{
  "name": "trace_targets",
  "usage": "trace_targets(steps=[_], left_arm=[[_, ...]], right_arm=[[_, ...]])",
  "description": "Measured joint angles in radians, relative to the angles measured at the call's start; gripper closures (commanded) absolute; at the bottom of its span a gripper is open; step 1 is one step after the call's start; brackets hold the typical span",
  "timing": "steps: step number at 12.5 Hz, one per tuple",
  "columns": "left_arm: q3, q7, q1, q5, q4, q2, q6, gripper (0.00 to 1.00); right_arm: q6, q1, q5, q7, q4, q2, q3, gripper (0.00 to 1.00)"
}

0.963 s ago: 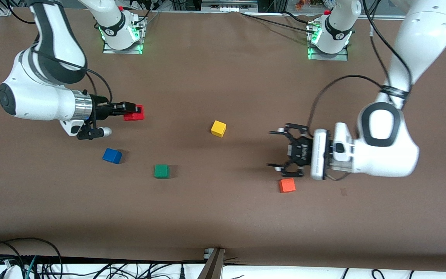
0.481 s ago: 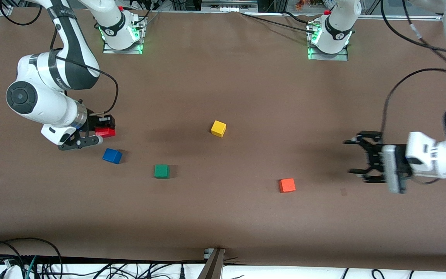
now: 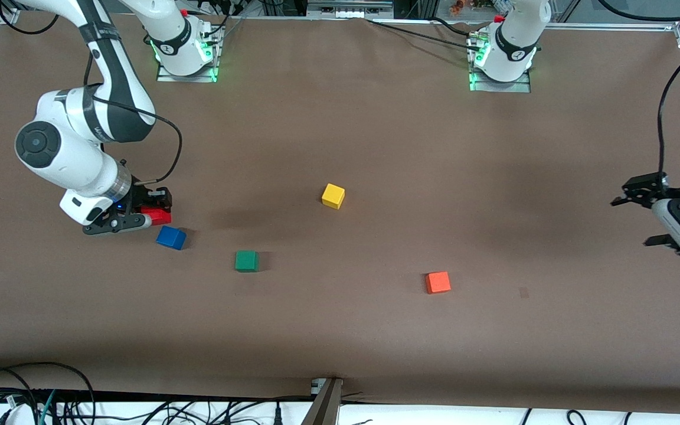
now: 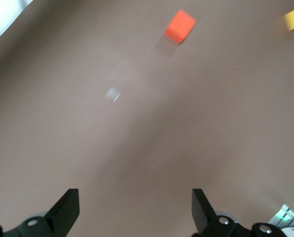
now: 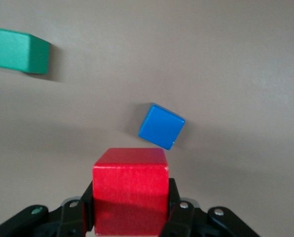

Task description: Pass red block to right arm, stack on blue

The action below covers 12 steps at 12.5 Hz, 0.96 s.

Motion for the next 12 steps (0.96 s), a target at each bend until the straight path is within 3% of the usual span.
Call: trace_targets(steps=[2, 6, 12], left_arm=[[-0.006, -0.029, -0.010, 0.108, 0.000, -0.015, -0.059, 0.00], [-0.002, -0.041, -0.057, 0.217, -0.001, -0.022, -0.100, 0.00], [0.026, -0.066, -0.067, 0.254, -0.003, -0.022, -0.111, 0.00]], right_arm=[[0.042, 0.000, -0.039, -0.001, -0.005, 0.046, 0.000, 1.00], [0.130, 0.000, -0.047, -0.081, -0.005, 0.089, 0.000, 1.00], [0.247, -0.012, -0.047, -0.259, -0.002, 0.182, -0.002, 1.00]])
